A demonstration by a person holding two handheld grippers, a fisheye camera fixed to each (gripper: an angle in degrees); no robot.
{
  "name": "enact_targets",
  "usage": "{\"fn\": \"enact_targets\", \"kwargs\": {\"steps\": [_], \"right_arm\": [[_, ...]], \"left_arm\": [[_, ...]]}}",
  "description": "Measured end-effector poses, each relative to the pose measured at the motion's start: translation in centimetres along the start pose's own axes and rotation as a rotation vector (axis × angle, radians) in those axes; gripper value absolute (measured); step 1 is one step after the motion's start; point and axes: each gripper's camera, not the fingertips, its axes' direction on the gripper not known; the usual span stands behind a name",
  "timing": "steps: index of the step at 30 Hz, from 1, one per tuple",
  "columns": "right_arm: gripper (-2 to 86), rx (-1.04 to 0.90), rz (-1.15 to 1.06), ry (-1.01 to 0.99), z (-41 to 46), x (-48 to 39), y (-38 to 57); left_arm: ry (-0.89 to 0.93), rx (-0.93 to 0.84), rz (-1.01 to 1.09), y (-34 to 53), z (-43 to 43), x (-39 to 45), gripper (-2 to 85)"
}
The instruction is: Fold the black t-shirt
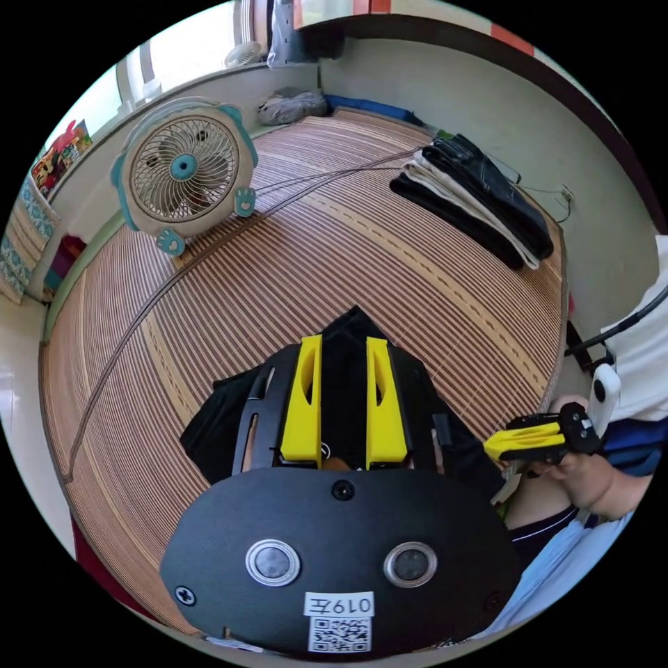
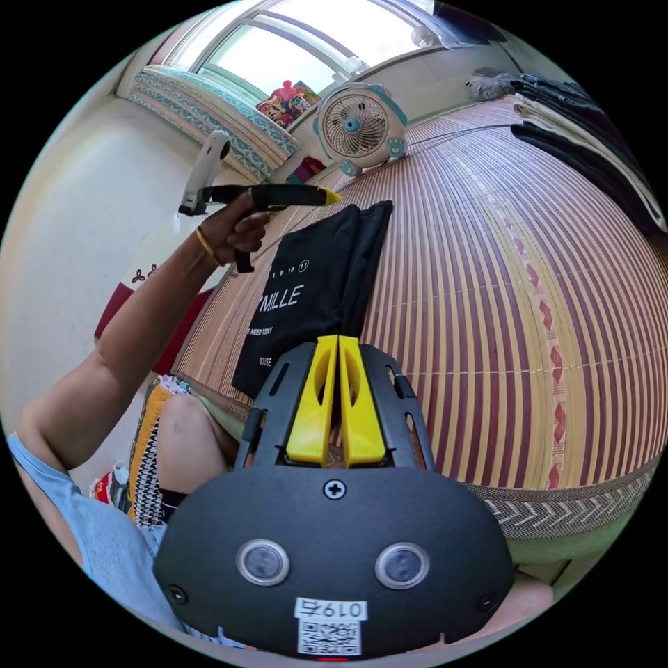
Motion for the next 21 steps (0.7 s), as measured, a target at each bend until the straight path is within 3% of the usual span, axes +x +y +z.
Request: {"fn": "enact_targets", "kwargs": {"steps": [7,21], "right_arm": [[-0.6,-0.004,0.008,-0.018,-0.1,-0.2,0.3],[-0.5,0.012,0.006,-0.024,-0.5,-1.7,1.4]], "left_arm": [[-0.075,-0.060,0.050,-3.1,2.8,0.9,5.4],[0.033,0.035,-0.047,-5.1,3.3,-1.4,1.7]]}}
